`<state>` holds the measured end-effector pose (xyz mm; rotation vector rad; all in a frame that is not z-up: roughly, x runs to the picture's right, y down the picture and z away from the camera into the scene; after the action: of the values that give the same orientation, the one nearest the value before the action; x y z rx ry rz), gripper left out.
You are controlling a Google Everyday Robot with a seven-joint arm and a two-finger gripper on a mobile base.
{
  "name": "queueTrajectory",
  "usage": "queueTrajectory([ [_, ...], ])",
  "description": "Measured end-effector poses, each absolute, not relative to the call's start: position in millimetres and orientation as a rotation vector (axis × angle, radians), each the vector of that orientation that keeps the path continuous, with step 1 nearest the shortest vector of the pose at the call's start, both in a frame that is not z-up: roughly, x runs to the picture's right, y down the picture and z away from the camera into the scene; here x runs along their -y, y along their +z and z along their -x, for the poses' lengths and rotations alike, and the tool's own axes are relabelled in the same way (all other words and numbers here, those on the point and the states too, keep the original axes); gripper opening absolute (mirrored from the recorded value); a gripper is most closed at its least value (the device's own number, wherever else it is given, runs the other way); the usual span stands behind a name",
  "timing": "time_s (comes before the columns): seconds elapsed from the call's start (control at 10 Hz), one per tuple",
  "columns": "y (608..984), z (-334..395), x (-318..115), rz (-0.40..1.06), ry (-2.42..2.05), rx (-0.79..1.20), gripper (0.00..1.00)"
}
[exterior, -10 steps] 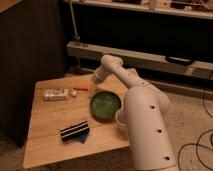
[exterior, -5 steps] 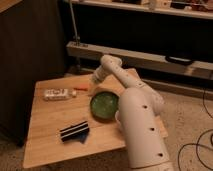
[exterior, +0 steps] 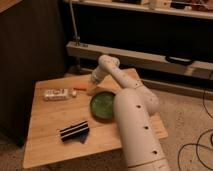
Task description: Place the pepper in the ceramic cup
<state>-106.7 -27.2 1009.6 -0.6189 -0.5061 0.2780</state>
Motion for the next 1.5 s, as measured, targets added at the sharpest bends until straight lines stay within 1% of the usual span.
queueTrajectory([
  [0.2, 1004.3, 112.1, 25.4, 0.620, 0.214, 0.479, 0.08],
  [0.3, 996.9, 120.3, 27.4, 0.616, 0.175, 0.476, 0.02],
  [0.4, 984.9, 123.4, 35.6, 0.613, 0.152, 0.476, 0.00],
  [0.7, 942.8, 119.0, 72.6, 0.596, 0.140, 0.490, 0.00],
  [0.9, 906.6, 99.8, 105.1, 0.579, 0.140, 0.471, 0.00],
  [1.0, 893.9, 87.6, 112.8, 0.574, 0.140, 0.460, 0.00],
  [1.2, 863.2, 40.1, 118.2, 0.571, 0.150, 0.422, 0.00],
  [1.5, 819.1, -33.4, 108.0, 0.567, 0.195, 0.368, 0.00],
])
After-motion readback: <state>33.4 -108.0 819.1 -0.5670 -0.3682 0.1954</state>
